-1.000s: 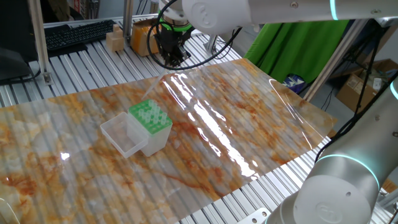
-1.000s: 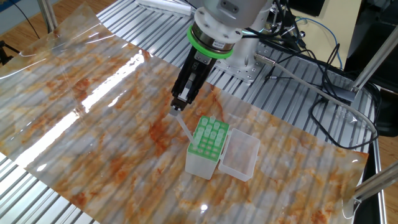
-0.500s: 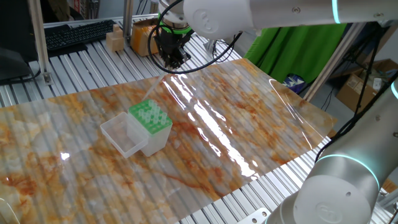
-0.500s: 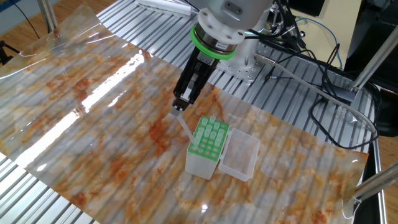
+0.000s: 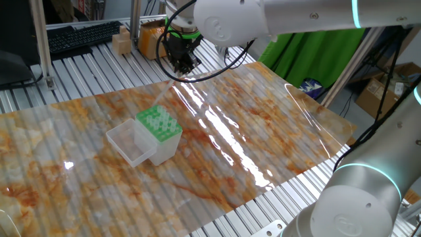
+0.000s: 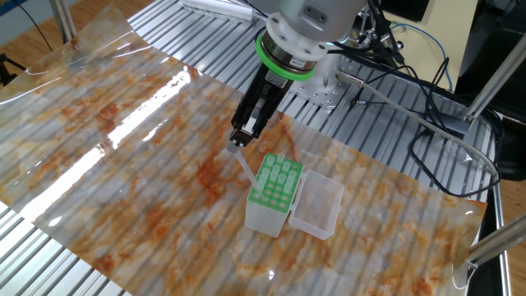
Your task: Insert a large pipette tip into the holder for large pipette tips
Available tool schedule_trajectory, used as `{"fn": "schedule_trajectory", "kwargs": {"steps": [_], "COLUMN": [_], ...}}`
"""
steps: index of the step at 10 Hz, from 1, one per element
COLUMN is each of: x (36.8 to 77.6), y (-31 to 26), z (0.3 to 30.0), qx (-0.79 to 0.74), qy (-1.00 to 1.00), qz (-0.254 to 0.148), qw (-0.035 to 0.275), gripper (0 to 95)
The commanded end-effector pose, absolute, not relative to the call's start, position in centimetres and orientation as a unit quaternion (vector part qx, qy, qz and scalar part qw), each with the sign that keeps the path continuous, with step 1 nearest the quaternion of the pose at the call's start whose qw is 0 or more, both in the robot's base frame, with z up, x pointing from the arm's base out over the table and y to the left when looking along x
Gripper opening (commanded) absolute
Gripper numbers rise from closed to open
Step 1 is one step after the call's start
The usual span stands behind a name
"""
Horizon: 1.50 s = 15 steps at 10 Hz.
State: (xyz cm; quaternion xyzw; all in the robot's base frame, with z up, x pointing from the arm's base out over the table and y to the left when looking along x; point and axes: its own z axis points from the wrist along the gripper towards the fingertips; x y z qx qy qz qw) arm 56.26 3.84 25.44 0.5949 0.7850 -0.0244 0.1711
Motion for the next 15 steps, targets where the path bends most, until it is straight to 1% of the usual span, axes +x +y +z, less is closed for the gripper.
{"fn": "schedule_trajectory", "kwargs": {"steps": [1, 10, 12, 15], "x": [56.2, 55.7, 55.5, 55.1], "y": [3.9, 4.1, 4.1, 4.2], "z": [25.4, 25.2, 25.2, 25.1], "qx": [0.595, 0.604, 0.608, 0.612], "qy": [0.784, 0.775, 0.773, 0.770], "qz": [-0.026, -0.029, -0.026, -0.027], "qw": [0.173, 0.184, 0.179, 0.179], "gripper": [0.0, 0.0, 0.0, 0.0]}}
